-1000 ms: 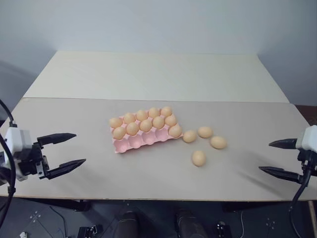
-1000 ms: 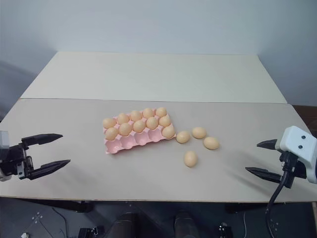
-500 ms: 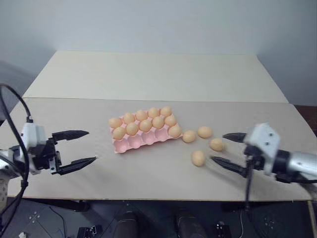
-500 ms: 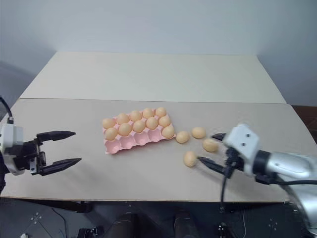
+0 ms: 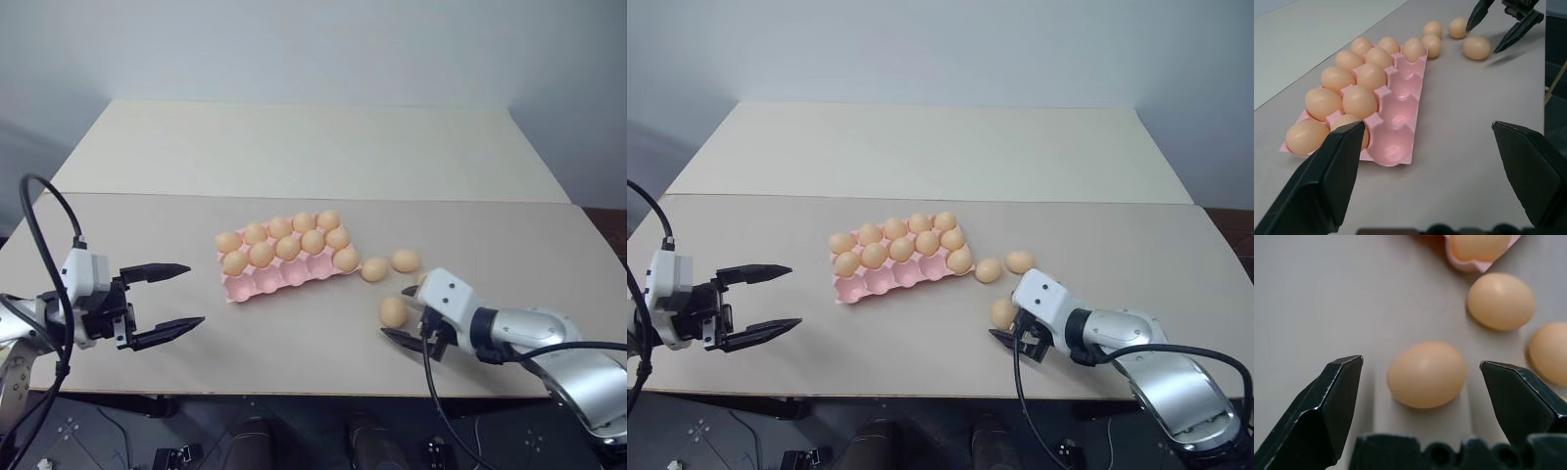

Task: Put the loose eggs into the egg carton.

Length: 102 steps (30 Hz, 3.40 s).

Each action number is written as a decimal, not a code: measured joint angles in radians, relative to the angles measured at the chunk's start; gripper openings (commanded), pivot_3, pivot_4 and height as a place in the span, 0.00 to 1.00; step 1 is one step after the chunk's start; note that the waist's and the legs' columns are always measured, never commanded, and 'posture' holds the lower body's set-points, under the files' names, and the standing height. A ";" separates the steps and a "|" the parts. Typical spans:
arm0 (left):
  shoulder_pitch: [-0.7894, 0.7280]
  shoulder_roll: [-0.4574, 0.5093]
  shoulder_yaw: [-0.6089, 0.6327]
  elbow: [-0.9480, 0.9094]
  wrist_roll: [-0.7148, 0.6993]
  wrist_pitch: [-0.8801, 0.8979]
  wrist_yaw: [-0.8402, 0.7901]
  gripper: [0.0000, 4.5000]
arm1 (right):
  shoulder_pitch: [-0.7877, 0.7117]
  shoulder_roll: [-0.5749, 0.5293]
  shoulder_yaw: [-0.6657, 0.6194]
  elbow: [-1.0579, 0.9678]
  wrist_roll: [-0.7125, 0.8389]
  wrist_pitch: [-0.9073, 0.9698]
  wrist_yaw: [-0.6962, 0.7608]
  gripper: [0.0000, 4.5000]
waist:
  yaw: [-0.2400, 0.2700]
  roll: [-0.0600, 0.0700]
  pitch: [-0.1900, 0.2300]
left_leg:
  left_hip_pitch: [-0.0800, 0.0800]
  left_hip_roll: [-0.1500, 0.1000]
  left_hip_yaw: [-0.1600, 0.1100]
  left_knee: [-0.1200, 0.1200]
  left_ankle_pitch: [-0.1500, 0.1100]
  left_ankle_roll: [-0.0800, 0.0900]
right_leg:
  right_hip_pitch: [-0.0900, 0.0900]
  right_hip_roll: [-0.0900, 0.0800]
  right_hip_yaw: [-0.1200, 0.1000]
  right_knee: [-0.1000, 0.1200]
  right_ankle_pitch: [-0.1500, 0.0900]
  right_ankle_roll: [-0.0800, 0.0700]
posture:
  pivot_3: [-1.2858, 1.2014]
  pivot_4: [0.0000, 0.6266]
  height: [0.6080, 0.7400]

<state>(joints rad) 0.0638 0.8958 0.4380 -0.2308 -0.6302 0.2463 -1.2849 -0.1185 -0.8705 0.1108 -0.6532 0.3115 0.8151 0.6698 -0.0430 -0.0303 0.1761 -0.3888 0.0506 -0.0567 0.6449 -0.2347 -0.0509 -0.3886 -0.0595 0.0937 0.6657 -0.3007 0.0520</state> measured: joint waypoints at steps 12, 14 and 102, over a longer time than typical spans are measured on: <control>0.029 0.000 0.001 -0.019 0.000 0.000 0.012 1.00 | -0.026 0.044 0.037 0.083 -0.056 -0.018 0.002 0.79 | 0.000 0.000 0.000 | 0.000 0.000 0.000 0.000 0.000 0.000 | 0.000 0.000 0.000 0.000 0.000 0.000 | 0.52 0.24 1.00; 0.029 0.000 0.001 -0.021 0.000 0.000 0.015 1.00 | -0.027 0.051 0.037 0.084 -0.060 -0.019 0.002 0.63 | 0.000 0.000 0.000 | 0.000 0.000 0.000 0.000 0.000 0.000 | 0.000 0.000 0.000 0.000 0.000 0.000 | 0.52 0.24 1.00; -0.049 0.031 -0.043 -0.038 -0.084 0.059 -0.124 1.00 | -0.252 0.163 -0.097 0.012 -0.058 -0.059 0.247 0.98 | -0.020 0.000 0.000 | -0.009 0.000 -0.001 0.000 0.001 -0.001 | -0.015 0.001 -0.001 0.011 -0.001 -0.002 | 0.52 0.24 1.00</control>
<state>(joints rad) 0.0152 0.9267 0.3952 -0.2684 -0.7137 0.3057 -1.4085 -0.3702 -0.7077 0.0136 -0.6407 0.2531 0.7561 0.9171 -0.0633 -0.0302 0.1763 -0.3973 0.0509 -0.0575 0.6447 -0.2338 -0.0521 -0.4033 -0.0588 0.0929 0.6767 -0.3013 0.0498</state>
